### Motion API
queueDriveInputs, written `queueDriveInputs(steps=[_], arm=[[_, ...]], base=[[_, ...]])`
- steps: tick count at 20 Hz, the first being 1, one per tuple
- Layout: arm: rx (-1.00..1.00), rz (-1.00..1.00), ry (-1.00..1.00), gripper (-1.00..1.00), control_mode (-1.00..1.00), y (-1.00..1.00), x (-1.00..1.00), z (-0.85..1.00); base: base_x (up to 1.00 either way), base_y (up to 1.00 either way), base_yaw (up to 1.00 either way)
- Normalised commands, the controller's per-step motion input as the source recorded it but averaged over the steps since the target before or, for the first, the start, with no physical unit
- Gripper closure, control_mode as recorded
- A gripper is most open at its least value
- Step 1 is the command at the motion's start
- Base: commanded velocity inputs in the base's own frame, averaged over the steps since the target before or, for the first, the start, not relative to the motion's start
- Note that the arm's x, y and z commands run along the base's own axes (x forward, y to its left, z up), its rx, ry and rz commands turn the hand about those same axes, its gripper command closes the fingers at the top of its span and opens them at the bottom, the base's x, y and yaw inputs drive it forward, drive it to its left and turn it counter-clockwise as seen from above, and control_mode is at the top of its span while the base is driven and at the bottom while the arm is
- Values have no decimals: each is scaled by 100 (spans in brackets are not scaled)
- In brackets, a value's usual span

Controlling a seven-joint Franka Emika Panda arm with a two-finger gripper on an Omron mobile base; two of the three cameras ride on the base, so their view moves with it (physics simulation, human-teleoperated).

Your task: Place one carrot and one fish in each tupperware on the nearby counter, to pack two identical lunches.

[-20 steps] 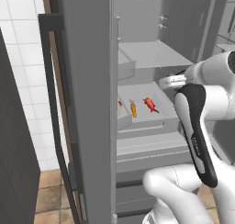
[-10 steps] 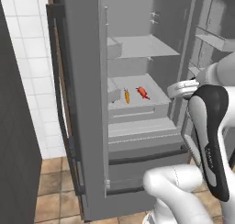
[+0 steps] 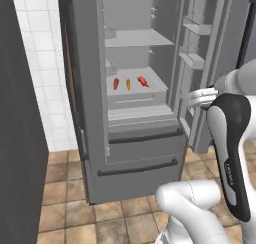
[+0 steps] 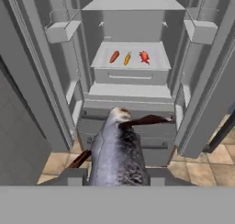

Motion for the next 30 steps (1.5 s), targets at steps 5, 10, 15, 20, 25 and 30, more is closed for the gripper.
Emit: queueDriveInputs(steps=[5, 10, 15, 20, 25, 30], arm=[[0, 0, 0, 100, 100, 0, 0, 0], [0, 0, 0, 100, 100, 0, 0, 0], [0, 0, 0, 100, 100, 0, 0, 0], [0, 0, 0, 100, 100, 0, 0, 0], [0, 0, 0, 100, 100, 0, 0, 0], [0, 0, 0, 100, 100, 0, 0, 0]], base=[[-72, -40, 0], [-61, -69, 0], [-56, -74, -7], [-27, -76, -12], [-5, -82, -9], [0, -90, -9]])
